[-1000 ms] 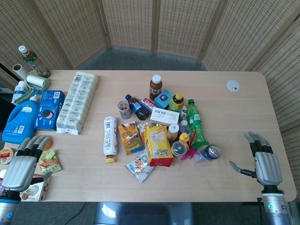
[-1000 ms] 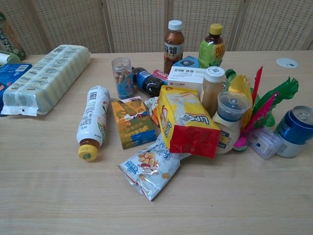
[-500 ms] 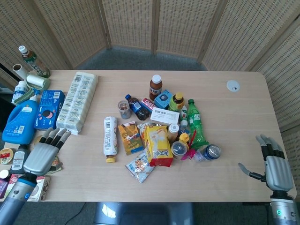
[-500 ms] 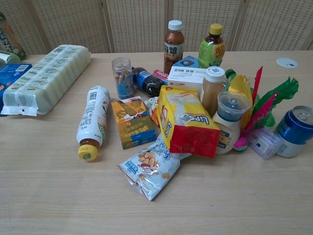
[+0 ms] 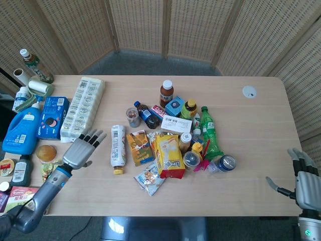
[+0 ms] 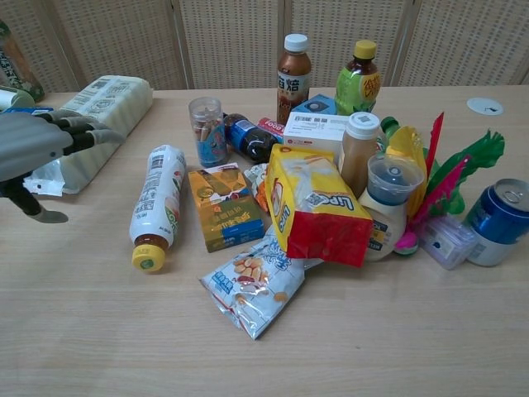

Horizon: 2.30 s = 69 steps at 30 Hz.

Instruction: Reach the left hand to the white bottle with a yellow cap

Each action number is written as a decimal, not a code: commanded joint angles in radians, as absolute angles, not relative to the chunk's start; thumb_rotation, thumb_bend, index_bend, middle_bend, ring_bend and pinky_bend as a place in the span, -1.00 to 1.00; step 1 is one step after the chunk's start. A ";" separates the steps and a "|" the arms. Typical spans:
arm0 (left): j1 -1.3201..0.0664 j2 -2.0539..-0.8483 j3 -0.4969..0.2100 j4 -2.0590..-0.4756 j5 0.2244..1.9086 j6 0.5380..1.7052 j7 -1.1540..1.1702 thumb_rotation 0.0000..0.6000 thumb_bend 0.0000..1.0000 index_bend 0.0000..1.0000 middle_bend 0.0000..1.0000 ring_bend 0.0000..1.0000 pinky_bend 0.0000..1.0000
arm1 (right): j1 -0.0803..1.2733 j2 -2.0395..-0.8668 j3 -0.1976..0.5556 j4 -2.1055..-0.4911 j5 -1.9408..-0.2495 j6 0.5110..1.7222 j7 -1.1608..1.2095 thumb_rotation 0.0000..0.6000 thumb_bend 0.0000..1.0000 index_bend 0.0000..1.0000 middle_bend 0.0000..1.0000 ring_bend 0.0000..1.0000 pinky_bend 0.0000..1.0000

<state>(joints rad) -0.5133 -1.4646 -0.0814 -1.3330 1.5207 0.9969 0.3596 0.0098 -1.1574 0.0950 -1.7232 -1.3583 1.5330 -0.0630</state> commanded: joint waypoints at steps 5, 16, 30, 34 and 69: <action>-0.625 -1.639 -0.085 -1.122 1.548 0.929 0.286 1.00 -0.61 -1.00 -1.00 -1.00 -1.00 | 0.005 -1.153 0.102 -1.731 -1.346 1.533 -0.069 0.19 -0.59 -1.00 -1.00 -1.00 -1.00; -0.706 -1.823 -0.061 -0.885 1.629 1.018 0.119 1.00 -0.59 0.01 0.01 -0.14 -0.67 | -0.016 -1.143 0.101 -1.730 -1.342 1.546 -0.051 0.19 -0.59 -1.00 -1.00 -1.00 -1.00; -0.701 -1.873 -0.003 -0.752 1.639 1.044 0.021 1.00 -0.55 0.46 0.60 0.65 0.34 | -0.017 -1.140 0.102 -1.730 -1.350 1.534 -0.038 0.19 -0.59 -1.00 -1.00 -1.00 -1.00; -0.700 -1.872 -0.002 -0.763 1.619 1.020 0.032 1.00 -0.55 0.37 0.49 0.53 -0.01 | -0.017 -1.139 0.104 -1.732 -1.350 1.531 -0.038 0.20 -0.59 -1.00 -1.00 -1.00 -1.00; -0.615 -1.494 -0.288 -1.446 1.473 1.395 -0.084 1.00 -0.38 0.81 0.96 1.00 0.91 | 0.003 -1.184 0.108 -1.684 -1.369 1.495 0.010 0.18 -0.59 -1.00 -1.00 -1.00 -1.00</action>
